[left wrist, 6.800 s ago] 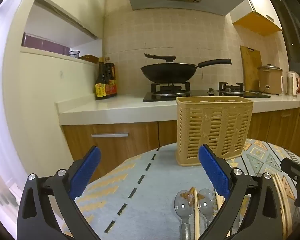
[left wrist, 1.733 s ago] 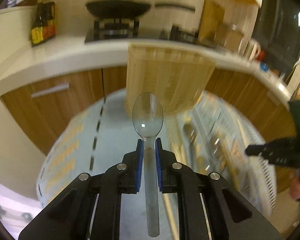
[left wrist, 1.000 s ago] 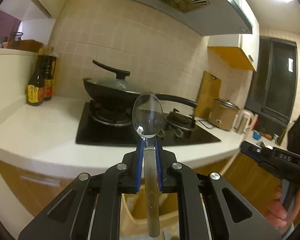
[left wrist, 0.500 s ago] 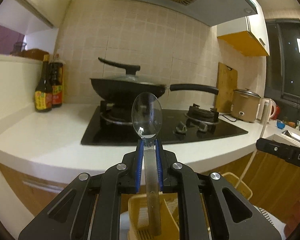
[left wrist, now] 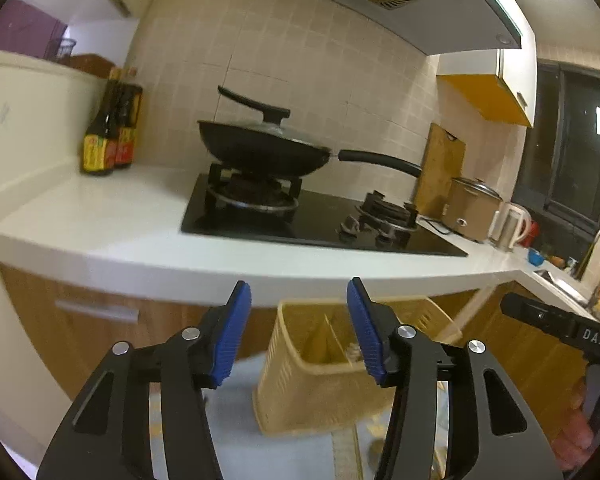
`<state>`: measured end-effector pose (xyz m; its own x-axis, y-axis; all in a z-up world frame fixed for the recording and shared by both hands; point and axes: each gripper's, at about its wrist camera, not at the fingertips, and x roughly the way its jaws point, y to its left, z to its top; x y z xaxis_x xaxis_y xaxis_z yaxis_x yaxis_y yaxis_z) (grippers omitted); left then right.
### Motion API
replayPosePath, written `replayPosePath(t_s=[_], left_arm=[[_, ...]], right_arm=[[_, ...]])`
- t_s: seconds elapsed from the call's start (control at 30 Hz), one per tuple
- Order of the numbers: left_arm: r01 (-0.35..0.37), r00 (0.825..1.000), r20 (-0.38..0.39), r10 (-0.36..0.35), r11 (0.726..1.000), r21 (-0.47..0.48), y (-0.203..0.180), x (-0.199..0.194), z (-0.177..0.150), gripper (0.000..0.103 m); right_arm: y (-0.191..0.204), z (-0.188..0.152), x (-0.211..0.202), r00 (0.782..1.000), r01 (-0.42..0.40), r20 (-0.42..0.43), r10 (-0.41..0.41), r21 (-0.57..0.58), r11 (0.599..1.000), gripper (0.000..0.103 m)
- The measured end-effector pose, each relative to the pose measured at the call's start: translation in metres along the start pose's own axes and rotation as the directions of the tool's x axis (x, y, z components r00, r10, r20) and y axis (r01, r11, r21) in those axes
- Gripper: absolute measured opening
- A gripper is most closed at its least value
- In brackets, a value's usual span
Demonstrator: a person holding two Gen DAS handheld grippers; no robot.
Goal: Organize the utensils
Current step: 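Open both tools over the beige basket to drop spoon and chopsticks, then move both tools back down to the utensils on the table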
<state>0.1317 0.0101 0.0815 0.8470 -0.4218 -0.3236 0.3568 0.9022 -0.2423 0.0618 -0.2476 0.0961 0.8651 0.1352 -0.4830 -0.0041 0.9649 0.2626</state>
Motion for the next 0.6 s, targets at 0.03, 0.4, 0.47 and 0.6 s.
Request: replayPosePath(t_s=[0.03, 0.4, 0.47, 0.6], left_arm=[[-0.005, 1.000, -0.015, 0.005, 1.000, 0.003, 0.000, -0.005, -0.002, 0.049], [-0.080, 0.959, -0.272, 0.086, 0.996, 0.034, 0.012, -0.047, -0.044, 0.052], [-0.075, 0.937, -0.340, 0.080, 0.997, 0.030, 0.015, -0.047, -0.059, 0.052], [-0.030, 0.897, -0.441, 0.023, 1.000, -0.008, 0.018, -0.049, -0.094, 0.052]], right_arm=[[0.001, -0.004, -0.006, 1.000, -0.004, -0.010, 0.004, 0.005, 1.000, 0.042], [-0.001, -0.067, -0.030, 0.966, 0.054, -0.254, -0.042, 0.040, 0.998, 0.042], [-0.005, -0.079, -0.026, 0.953, 0.073, -0.298, -0.054, 0.053, 0.996, 0.042], [-0.015, -0.115, -0.014, 0.913, 0.088, -0.406, -0.041, 0.098, 0.991, 0.041]])
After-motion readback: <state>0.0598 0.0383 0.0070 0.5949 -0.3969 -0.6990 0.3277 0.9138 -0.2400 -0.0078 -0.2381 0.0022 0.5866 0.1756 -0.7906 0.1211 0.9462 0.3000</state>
